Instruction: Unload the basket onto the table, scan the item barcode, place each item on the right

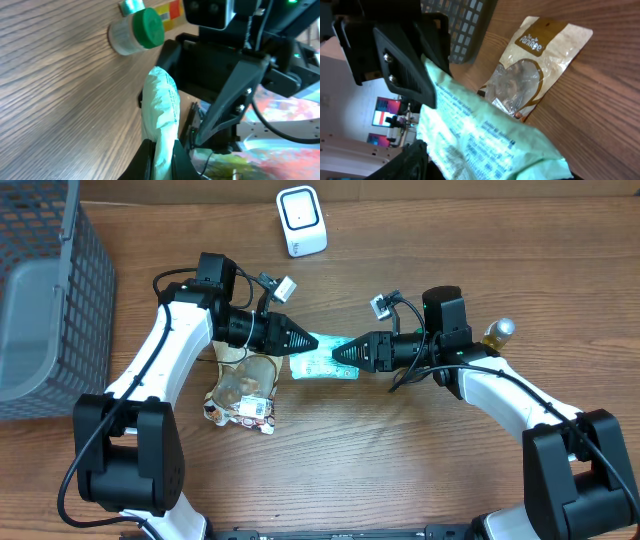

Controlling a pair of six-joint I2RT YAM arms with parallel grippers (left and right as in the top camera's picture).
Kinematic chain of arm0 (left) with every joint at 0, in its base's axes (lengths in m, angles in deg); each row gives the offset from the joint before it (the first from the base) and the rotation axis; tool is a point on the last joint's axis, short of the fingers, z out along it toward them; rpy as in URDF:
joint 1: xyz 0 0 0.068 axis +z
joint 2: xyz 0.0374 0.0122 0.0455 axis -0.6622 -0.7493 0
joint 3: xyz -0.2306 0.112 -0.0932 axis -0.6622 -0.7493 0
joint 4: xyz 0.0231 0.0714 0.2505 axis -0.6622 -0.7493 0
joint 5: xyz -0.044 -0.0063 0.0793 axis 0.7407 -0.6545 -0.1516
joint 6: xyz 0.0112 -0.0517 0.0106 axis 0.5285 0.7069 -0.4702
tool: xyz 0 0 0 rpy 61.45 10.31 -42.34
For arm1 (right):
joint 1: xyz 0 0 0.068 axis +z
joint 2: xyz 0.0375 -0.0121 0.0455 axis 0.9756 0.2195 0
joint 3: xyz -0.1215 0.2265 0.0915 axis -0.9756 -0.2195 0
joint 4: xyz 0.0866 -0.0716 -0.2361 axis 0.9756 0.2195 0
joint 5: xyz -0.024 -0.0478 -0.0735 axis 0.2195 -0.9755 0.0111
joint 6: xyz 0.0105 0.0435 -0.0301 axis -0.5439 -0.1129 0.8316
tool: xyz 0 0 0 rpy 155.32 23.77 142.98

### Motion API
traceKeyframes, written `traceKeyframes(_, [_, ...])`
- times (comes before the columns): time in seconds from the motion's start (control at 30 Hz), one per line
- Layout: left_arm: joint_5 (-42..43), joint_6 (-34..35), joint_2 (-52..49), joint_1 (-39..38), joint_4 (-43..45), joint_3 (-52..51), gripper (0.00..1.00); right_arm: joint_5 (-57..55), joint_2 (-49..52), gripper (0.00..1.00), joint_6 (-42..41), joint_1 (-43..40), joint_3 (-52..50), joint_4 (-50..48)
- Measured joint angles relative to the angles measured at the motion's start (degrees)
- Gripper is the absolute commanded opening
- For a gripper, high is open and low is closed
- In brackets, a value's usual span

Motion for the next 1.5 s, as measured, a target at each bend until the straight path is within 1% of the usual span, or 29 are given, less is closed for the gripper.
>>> traceKeyframes(0.1, [3.0,0.0,0.0,0.0,0.0,0.0,0.04,0.0,0.0,0.65,-0.1,0.0,0.0,0.0])
traceKeyframes(0.2, [7.1,0.0,0.0,0.0,0.3,0.0,0.04,0.6,0.0,0.64,-0.1,0.0,0.0,-0.2])
traceKeyframes(0.37, [12.2,0.0,0.0,0.1,0.9,0.0,0.04,6.3,0.0,0.55,-0.2,0.0,0.0,-5.1])
traceKeyframes(0.43, [13.5,0.0,0.0,0.1,0.9,0.0,0.04,9.9,0.0,0.49,-0.3,0.0,0.0,-7.6])
traceKeyframes(0.57, [15.1,0.0,0.0,0.1,1.2,0.0,0.04,16.3,0.0,0.39,-0.5,0.0,0.0,-11.4])
traceKeyframes(0.7, [16.3,0.0,0.0,0.1,1.3,0.0,0.04,18.9,0.0,0.33,-0.6,0.0,0.0,-12.5])
traceKeyframes(0.8, [16.5,0.0,0.0,0.1,1.3,0.0,0.04,19.5,0.0,0.35,-0.8,-0.1,0.0,-13.1])
traceKeyframes(0.87, [16.5,0.0,0.0,0.1,1.3,0.0,0.04,19.8,0.0,0.45,-1.2,-0.4,0.0,-13.1])
traceKeyframes(0.9, [16.2,0.0,0.0,0.1,1.3,0.0,0.04,20.1,0.0,0.45,-1.5,-0.5,0.0,-13.1])
traceKeyframes(1.13, [15.0,0.0,0.0,0.1,1.4,0.0,0.04,20.9,0.0,0.45,-4.2,-3.7,0.0,-13.3])
traceKeyframes(1.37, [14.5,0.0,0.0,0.1,1.6,0.0,0.04,20.2,0.0,0.38,-6.3,-4.8,0.0,-13.3])
traceKeyframes(1.43, [14.5,0.0,0.0,0.1,1.6,0.0,0.04,20.1,0.0,0.38,-6.7,-4.8,0.0,-13.2])
traceKeyframes(1.5, [14.4,0.0,0.0,0.1,1.6,0.0,0.04,19.9,0.0,0.41,-7.0,-4.8,0.0,-13.3])
